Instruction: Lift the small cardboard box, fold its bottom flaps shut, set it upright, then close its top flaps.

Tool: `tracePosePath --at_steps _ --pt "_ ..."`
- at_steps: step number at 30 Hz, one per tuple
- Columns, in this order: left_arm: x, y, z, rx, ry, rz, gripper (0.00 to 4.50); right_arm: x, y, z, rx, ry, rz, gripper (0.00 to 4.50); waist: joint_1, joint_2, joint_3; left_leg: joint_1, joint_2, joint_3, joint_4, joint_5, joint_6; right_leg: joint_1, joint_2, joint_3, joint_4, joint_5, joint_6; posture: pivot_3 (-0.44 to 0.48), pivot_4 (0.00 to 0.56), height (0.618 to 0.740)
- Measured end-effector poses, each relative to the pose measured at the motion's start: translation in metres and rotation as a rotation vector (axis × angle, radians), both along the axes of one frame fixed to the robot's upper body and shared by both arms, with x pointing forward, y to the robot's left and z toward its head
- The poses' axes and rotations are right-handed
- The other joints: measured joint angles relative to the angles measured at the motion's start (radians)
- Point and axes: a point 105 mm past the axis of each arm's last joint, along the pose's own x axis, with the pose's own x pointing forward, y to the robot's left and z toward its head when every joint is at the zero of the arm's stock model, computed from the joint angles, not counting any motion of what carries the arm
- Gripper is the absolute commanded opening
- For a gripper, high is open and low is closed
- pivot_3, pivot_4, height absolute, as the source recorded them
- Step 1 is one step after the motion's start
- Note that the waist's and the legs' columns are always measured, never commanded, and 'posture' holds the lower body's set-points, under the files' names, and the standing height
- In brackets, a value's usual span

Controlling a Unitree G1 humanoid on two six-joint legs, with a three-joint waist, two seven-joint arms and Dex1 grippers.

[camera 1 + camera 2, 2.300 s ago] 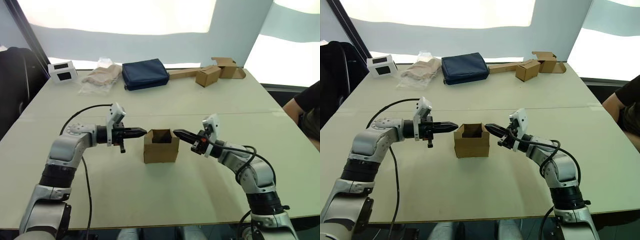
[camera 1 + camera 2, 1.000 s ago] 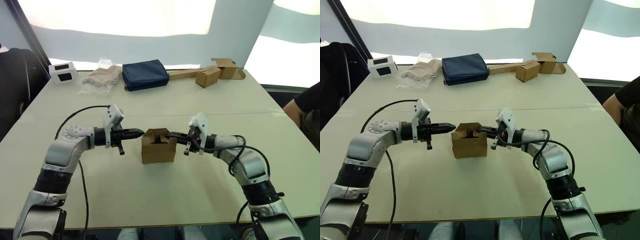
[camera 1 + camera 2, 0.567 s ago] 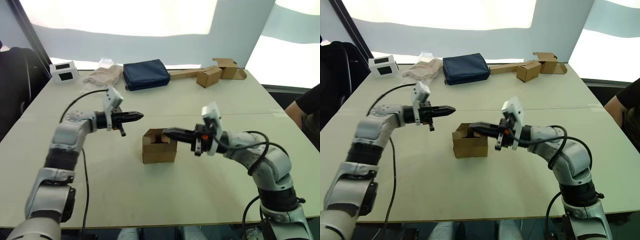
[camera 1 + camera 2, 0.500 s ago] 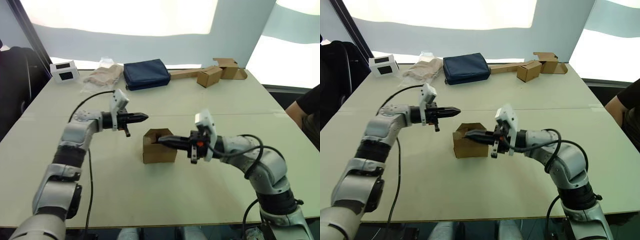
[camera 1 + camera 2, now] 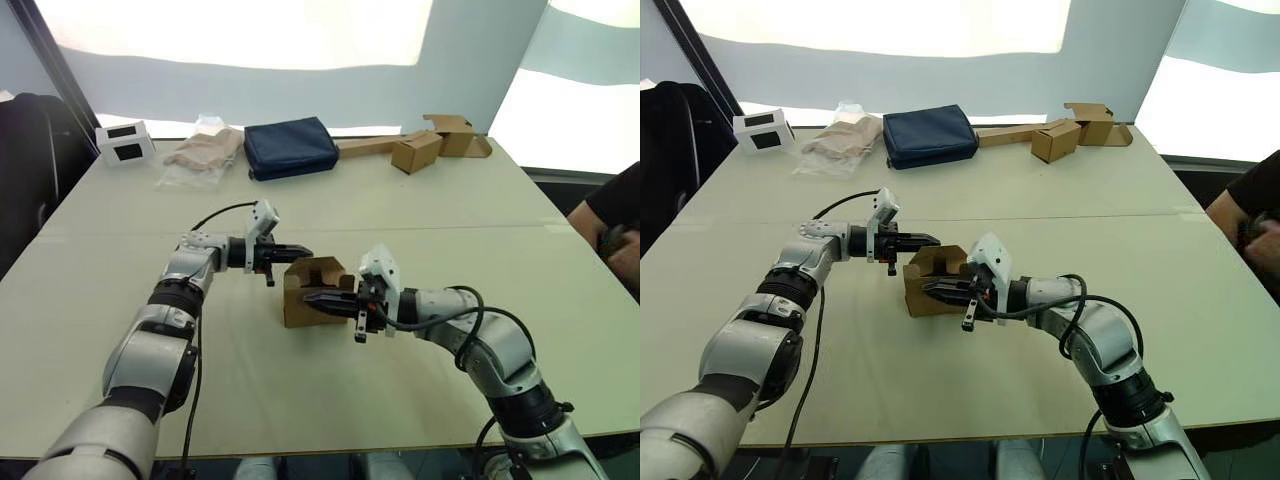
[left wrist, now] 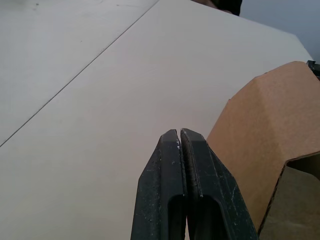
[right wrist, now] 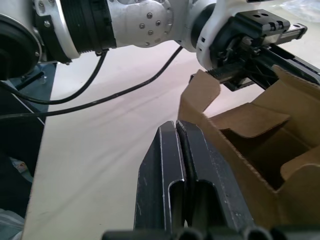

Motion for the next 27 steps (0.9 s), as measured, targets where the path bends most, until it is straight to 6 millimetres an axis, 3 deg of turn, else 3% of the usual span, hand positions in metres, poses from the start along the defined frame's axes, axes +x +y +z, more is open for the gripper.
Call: tracePosePath --at_steps 6,19,23,27 --pt "-0.005 -0.005 -0.002 -0.003 0.006 -0.050 0.07 0.013 -0.003 -0.020 -0.060 0.000 -0.043 0.00 0.000 0.000 0.000 0.000 0.000 -0.001 0.000 0.000 0.000 0.000 0.000 0.000 0.000 0.000 0.000 0.000 0.150 0.740" --pt "-0.008 0.005 -0.005 0.007 0.000 -0.033 0.07 0.018 0.000 -0.025 -0.076 -0.039 -0.025 0.00 -0.003 0.000 0.000 0.001 0.001 -0.001 0.000 0.000 0.000 0.000 0.000 0.000 0.002 0.000 0.000 0.000 0.150 0.740" --pt "-0.013 0.010 0.013 -0.031 -0.038 -0.036 0.07 0.018 0.001 -0.024 -0.070 -0.022 -0.028 0.00 -0.003 0.000 0.000 0.001 0.001 -0.002 0.000 0.000 0.000 0.000 0.000 0.000 0.002 0.000 0.000 0.000 0.150 0.740" --pt "-0.037 0.015 0.033 -0.050 -0.077 -0.102 0.07 0.019 -0.001 -0.024 -0.070 -0.010 -0.031 0.00 -0.004 0.000 0.000 0.001 0.001 -0.004 0.000 0.000 0.000 0.000 0.000 0.001 0.002 0.000 0.000 0.000 0.150 0.740"
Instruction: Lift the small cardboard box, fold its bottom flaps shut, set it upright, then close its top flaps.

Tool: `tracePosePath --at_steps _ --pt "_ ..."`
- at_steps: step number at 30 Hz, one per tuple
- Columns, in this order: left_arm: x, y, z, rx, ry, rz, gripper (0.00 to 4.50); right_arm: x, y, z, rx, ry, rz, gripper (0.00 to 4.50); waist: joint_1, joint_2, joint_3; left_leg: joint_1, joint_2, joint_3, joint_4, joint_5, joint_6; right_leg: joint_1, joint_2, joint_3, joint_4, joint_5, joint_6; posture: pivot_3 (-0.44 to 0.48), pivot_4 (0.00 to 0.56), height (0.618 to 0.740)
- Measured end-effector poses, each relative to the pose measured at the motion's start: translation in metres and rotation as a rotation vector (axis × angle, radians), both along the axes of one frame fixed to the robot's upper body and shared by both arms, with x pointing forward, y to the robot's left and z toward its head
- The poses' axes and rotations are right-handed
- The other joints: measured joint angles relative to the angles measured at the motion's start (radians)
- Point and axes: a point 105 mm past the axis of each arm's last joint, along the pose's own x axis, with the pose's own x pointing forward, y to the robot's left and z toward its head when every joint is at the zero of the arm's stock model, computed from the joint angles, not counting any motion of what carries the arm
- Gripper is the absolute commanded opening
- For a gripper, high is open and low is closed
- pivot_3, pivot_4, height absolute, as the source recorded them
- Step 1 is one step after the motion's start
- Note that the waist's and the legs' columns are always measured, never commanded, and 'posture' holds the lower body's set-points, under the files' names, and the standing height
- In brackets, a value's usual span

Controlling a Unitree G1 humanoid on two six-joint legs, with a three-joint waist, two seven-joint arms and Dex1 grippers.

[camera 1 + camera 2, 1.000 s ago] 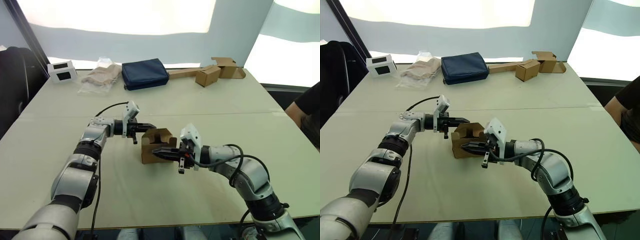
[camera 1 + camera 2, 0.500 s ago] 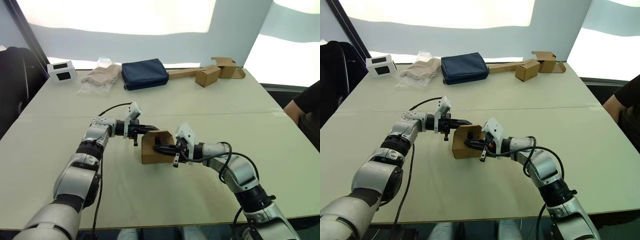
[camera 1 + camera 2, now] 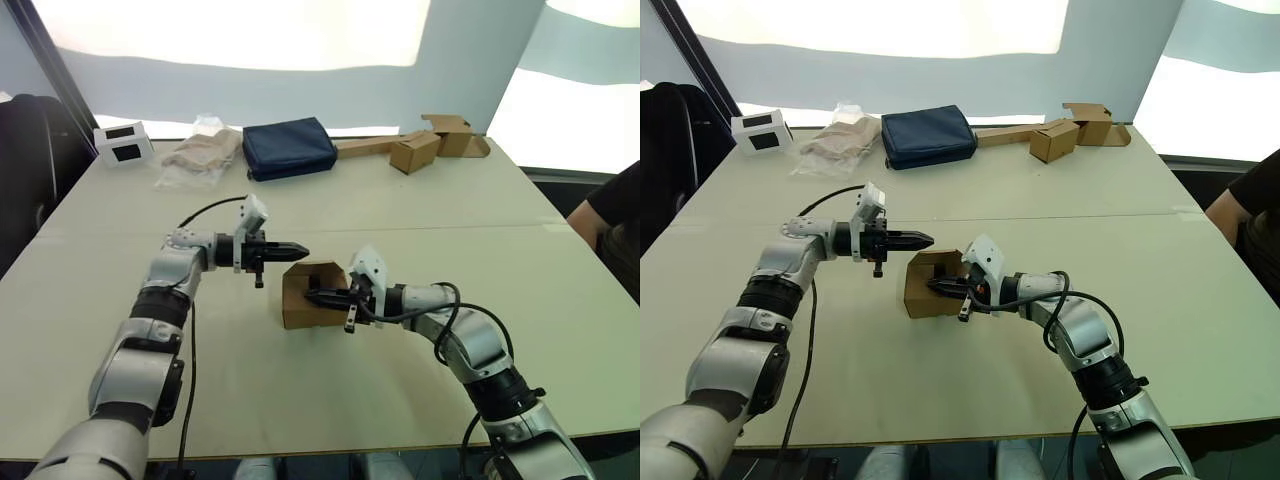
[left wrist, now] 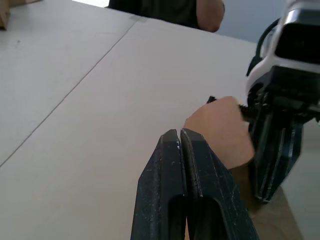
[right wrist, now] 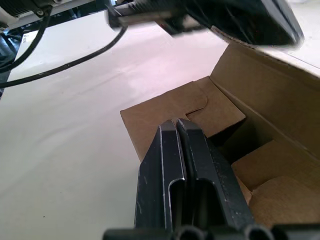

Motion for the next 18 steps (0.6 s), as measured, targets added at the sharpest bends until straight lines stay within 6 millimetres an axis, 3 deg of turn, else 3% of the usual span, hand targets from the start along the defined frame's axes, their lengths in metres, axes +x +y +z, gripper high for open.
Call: tracePosePath --at_steps 4,8,18 --pt "-0.026 0.010 -0.004 0.038 0.021 -0.030 0.07 0.000 0.000 0.001 0.000 -0.001 0.001 0.00 0.001 0.000 0.000 0.001 0.000 0.000 0.000 0.000 0.000 0.000 0.000 0.000 0.001 0.000 0.000 0.000 0.150 0.740" --pt "-0.049 0.017 -0.024 0.088 0.069 -0.048 0.07 0.000 -0.002 0.000 -0.002 0.002 -0.003 0.00 0.005 0.000 0.000 0.001 0.000 0.000 0.000 0.000 0.000 0.000 0.000 0.000 0.001 0.000 -0.001 0.000 0.150 0.740" --pt "-0.043 0.005 -0.043 0.146 0.009 0.001 0.07 -0.003 -0.001 0.002 -0.007 0.006 0.005 0.00 0.005 0.000 0.000 0.001 0.000 0.001 0.000 0.001 -0.001 0.001 0.000 0.000 0.000 0.000 0.000 0.000 0.150 0.740"
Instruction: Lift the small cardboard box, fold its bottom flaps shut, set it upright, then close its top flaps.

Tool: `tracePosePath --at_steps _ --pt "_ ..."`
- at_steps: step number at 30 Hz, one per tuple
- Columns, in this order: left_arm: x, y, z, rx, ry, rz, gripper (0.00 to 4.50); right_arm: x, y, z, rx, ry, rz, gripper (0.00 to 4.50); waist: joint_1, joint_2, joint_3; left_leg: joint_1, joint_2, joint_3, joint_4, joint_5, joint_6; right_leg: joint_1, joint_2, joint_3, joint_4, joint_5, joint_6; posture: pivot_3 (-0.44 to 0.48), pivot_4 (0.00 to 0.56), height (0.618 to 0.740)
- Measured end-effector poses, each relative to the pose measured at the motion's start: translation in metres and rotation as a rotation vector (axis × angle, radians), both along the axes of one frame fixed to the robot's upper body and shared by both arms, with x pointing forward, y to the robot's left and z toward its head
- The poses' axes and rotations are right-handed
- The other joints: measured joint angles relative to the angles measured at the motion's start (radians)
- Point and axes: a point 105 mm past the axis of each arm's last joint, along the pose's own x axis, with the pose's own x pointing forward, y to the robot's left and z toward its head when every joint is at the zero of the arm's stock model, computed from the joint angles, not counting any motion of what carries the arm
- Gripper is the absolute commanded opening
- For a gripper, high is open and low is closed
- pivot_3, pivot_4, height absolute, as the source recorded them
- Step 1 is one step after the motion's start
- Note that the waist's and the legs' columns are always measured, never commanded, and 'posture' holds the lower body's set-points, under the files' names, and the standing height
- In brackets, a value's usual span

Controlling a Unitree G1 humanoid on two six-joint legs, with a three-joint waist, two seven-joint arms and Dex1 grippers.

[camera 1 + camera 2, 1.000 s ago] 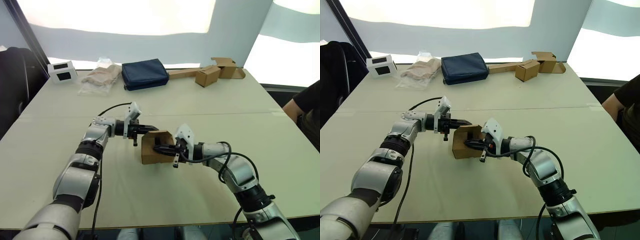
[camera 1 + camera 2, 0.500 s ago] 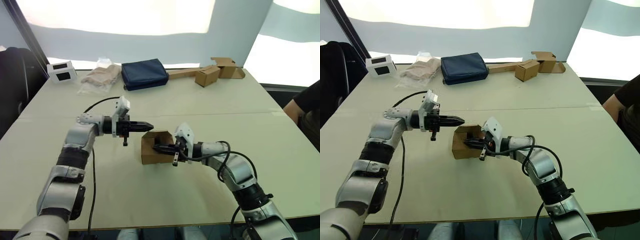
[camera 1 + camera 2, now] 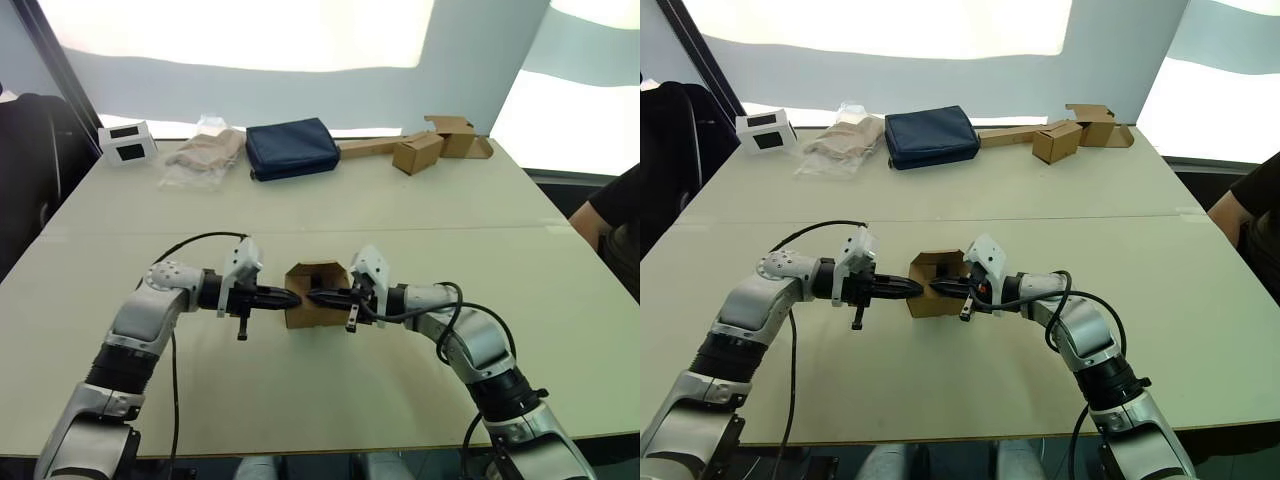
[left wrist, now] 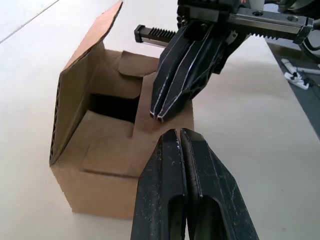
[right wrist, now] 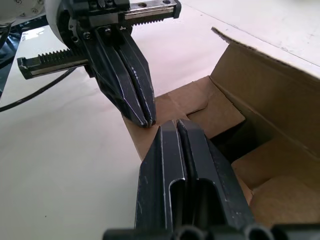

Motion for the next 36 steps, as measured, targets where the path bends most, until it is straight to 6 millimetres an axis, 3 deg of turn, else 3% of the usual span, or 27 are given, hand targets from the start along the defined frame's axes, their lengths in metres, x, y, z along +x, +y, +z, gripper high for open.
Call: tracePosePath --at_steps 4,8,13,15,19,22,26,36 --pt "0.001 0.000 0.000 -0.002 -0.013 0.004 0.07 -0.006 0.002 0.007 0.021 0.015 0.018 0.00 0.000 0.000 0.000 0.000 0.000 0.000 0.000 0.000 0.000 0.000 0.000 0.000 0.000 0.000 0.000 0.000 0.150 0.740" --pt "0.001 -0.001 -0.001 -0.001 -0.016 0.005 0.07 -0.015 0.000 0.028 0.056 -0.003 0.049 0.00 0.001 0.000 0.000 0.000 0.000 0.000 0.000 0.000 0.000 0.000 0.000 0.000 0.000 0.000 0.000 0.000 0.150 0.740" --pt "0.002 -0.001 -0.001 -0.002 -0.019 0.008 0.07 0.004 -0.007 0.100 0.200 -0.136 0.025 0.00 -0.001 0.000 0.000 0.000 0.000 -0.001 0.000 0.000 0.000 0.000 0.000 0.000 0.000 0.000 0.000 0.000 0.150 0.740" --pt "0.002 -0.002 0.000 -0.006 -0.024 0.008 0.07 0.014 -0.011 0.108 0.212 -0.149 -0.002 0.00 0.000 0.000 0.000 0.000 0.000 0.000 -0.001 0.000 0.000 0.000 0.000 -0.001 0.000 0.000 0.000 0.000 0.150 0.740" --pt "0.001 -0.004 0.000 -0.009 -0.027 0.002 0.07 0.049 -0.009 0.078 0.139 -0.071 -0.080 0.00 -0.004 0.000 0.000 0.000 0.000 0.003 -0.001 0.000 0.000 0.000 0.000 0.000 0.000 0.000 0.000 0.000 0.150 0.740" --pt "0.001 -0.005 0.000 -0.010 -0.027 0.004 0.07 0.062 -0.004 0.054 0.077 -0.032 -0.093 0.00 -0.005 0.000 0.000 0.000 0.000 0.004 -0.001 0.000 0.000 0.000 0.000 0.000 0.000 0.000 0.000 0.000 0.150 0.740" --pt "0.002 -0.005 0.000 -0.013 -0.029 0.010 0.07 0.062 0.008 0.027 0.009 0.004 -0.049 0.00 -0.005 0.000 0.000 0.000 0.000 0.003 -0.001 0.000 0.000 -0.001 0.000 0.000 0.000 0.000 0.000 0.000 0.150 0.740" --pt "0.003 -0.005 0.000 -0.013 -0.033 0.024 0.07 0.048 0.008 0.013 -0.012 0.027 0.017 0.00 -0.004 0.000 0.000 0.000 0.000 0.001 -0.001 0.000 0.000 -0.001 0.000 0.000 0.000 0.000 0.000 0.000 0.150 0.740"
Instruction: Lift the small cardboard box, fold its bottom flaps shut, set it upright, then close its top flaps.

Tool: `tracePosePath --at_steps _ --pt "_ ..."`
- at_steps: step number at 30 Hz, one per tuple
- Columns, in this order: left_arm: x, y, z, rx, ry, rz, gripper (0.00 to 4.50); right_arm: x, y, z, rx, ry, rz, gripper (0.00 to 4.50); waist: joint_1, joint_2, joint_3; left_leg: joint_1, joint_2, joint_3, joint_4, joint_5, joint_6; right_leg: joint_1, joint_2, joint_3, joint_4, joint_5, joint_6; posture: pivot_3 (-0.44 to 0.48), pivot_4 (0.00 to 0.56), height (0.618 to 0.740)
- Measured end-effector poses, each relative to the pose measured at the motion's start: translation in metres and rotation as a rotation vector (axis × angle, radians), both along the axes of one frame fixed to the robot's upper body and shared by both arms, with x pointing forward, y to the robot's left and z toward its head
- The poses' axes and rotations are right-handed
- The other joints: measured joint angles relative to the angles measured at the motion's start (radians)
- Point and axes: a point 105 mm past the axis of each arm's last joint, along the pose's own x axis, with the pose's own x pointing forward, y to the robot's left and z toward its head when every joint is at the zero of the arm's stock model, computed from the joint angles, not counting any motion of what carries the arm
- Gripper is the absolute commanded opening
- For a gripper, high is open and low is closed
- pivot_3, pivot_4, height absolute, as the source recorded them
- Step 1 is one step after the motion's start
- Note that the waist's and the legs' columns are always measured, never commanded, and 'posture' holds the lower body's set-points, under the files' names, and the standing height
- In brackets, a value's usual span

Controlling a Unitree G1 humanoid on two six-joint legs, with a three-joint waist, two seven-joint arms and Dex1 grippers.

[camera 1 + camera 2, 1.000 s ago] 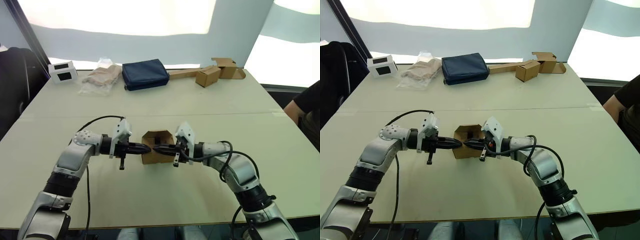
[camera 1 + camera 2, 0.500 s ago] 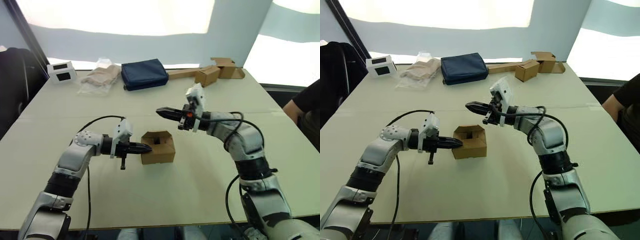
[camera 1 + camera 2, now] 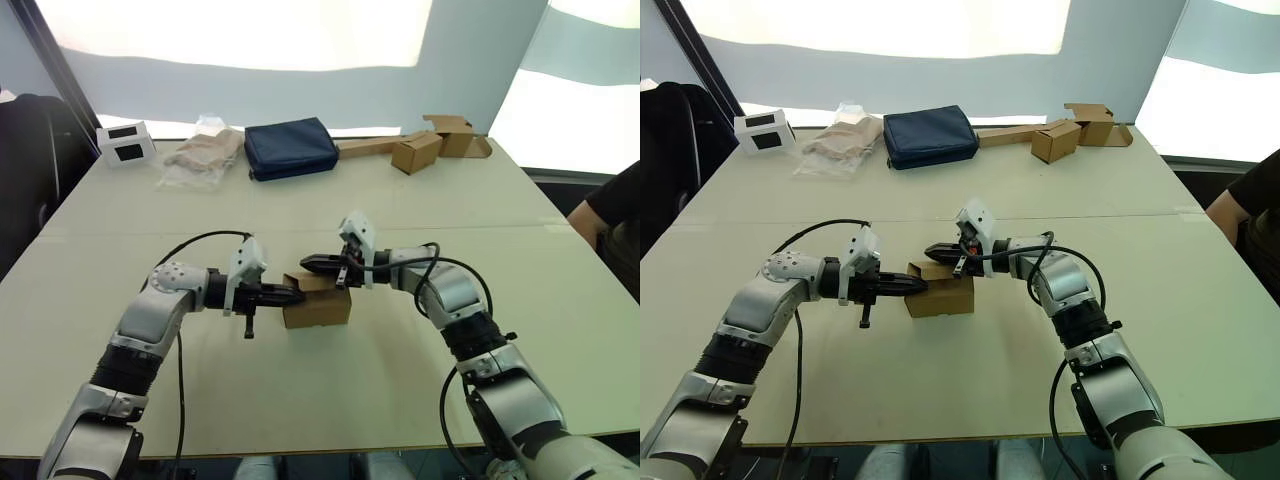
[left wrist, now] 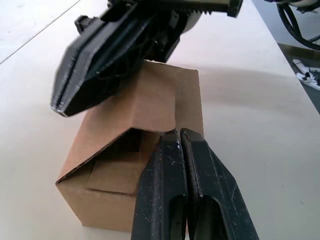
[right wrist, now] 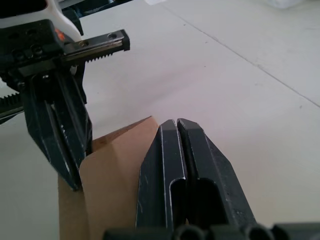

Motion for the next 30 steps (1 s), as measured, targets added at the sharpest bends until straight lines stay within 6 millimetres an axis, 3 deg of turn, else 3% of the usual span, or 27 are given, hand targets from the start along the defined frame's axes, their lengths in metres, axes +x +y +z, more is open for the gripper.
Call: tracePosePath --at_steps 8,13,18,25,30 --pt "-0.001 0.009 0.002 0.015 0.026 0.006 0.07 0.000 -0.001 -0.005 -0.036 -0.065 0.004 0.00 -0.001 0.000 0.000 0.001 0.000 0.000 0.000 0.000 0.000 0.000 0.000 0.000 0.000 0.000 0.000 0.000 0.150 0.740" --pt "0.003 0.015 0.020 -0.023 0.025 0.019 0.07 -0.001 -0.004 -0.005 -0.031 -0.063 -0.003 0.00 0.002 0.000 0.000 0.001 0.000 0.000 0.000 0.000 0.000 0.001 0.000 0.000 0.000 0.000 0.000 0.000 0.150 0.740" --pt "0.019 0.006 0.041 -0.063 -0.038 0.035 0.07 -0.008 -0.006 -0.005 -0.036 -0.060 0.000 0.00 0.003 0.000 0.000 0.001 0.000 0.000 0.000 0.000 0.000 0.001 0.000 0.000 0.000 0.000 0.000 0.000 0.150 0.740" --pt "0.034 -0.012 0.012 -0.055 -0.002 0.047 0.07 -0.030 -0.013 -0.007 -0.061 -0.046 0.022 0.00 0.002 0.000 0.000 0.000 0.000 0.001 0.000 0.000 0.000 0.001 0.001 -0.001 0.000 0.000 0.000 0.000 0.150 0.740" --pt "0.037 -0.015 0.005 -0.043 -0.010 0.039 0.07 -0.040 -0.016 -0.006 -0.080 -0.044 0.030 0.00 0.002 0.000 0.000 0.000 0.000 0.001 0.000 0.000 0.000 0.001 0.001 -0.001 0.000 0.000 0.000 0.000 0.150 0.740"
